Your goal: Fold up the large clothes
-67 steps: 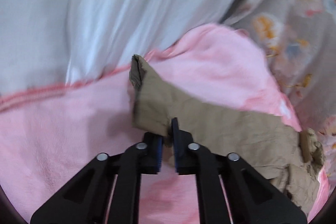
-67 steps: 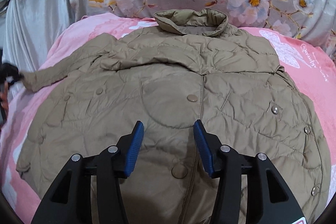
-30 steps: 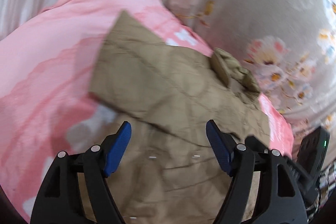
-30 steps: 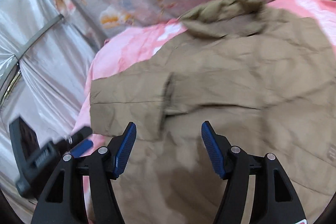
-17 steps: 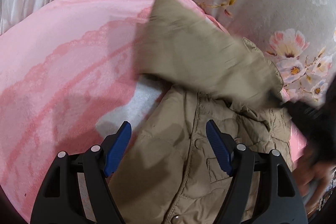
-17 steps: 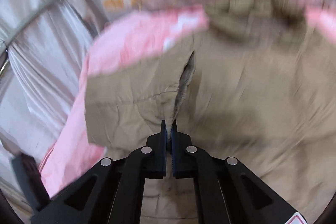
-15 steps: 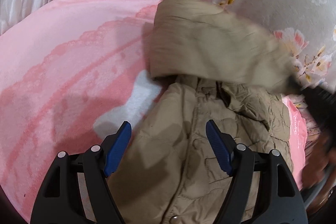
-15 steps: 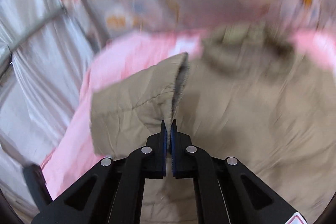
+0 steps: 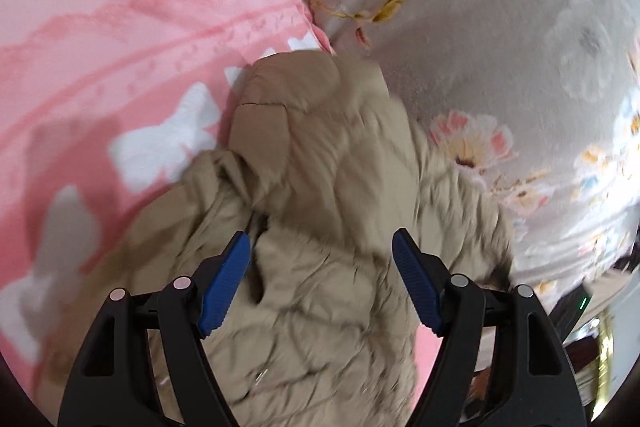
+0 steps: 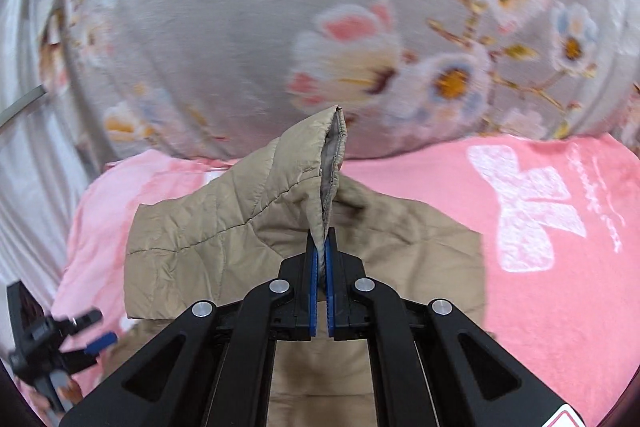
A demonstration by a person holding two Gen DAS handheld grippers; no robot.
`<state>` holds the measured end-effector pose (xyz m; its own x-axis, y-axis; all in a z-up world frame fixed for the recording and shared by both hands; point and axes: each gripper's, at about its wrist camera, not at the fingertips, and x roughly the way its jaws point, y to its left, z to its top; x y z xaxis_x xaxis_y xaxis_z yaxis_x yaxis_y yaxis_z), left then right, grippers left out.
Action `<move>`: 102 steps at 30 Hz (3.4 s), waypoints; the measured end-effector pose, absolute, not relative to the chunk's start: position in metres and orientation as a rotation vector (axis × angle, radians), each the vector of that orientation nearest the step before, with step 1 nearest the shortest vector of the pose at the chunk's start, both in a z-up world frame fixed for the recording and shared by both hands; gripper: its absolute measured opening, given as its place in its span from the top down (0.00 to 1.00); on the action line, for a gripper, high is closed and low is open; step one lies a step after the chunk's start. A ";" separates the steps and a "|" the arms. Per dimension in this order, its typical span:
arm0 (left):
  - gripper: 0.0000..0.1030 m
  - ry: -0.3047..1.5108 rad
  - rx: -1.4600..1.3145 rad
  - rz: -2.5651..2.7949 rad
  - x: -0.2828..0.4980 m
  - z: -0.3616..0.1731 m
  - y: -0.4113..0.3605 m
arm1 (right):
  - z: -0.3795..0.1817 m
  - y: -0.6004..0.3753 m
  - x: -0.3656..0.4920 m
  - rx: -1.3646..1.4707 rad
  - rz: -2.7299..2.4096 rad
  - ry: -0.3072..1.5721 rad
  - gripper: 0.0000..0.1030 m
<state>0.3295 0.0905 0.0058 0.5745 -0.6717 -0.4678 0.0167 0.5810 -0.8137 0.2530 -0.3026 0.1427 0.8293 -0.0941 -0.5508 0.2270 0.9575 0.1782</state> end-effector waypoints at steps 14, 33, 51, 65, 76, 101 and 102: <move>0.47 0.987 -0.810 -0.250 0.383 -0.032 0.068 | 0.031 -0.347 0.223 0.330 -0.221 0.740 0.97; 0.98 0.900 -0.344 -0.091 0.363 -0.035 0.054 | -0.017 -0.326 0.198 0.295 -0.216 0.817 0.98; 0.95 0.870 -0.119 -0.072 0.342 -0.021 0.038 | -0.001 -0.334 0.183 0.318 -0.200 0.885 0.91; 0.65 0.759 -0.069 -0.246 0.342 0.075 -0.059 | 0.057 -0.270 0.262 0.234 -0.096 0.736 0.89; 0.63 0.807 0.000 -0.194 0.352 -0.002 -0.086 | 0.002 -0.262 0.301 0.177 -0.119 0.797 0.94; 0.63 0.794 0.093 -0.138 0.351 -0.021 -0.100 | -0.021 -0.263 0.311 0.180 -0.108 0.807 0.95; 0.63 0.794 0.098 -0.135 0.351 -0.021 -0.100 | -0.021 -0.263 0.310 0.181 -0.108 0.806 0.95</move>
<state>0.3513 -0.1001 -0.0211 0.6931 -0.0844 -0.7159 0.1577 0.9868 0.0364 0.3103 -0.2627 -0.0208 0.6877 -0.0274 -0.7255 0.1653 0.9790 0.1196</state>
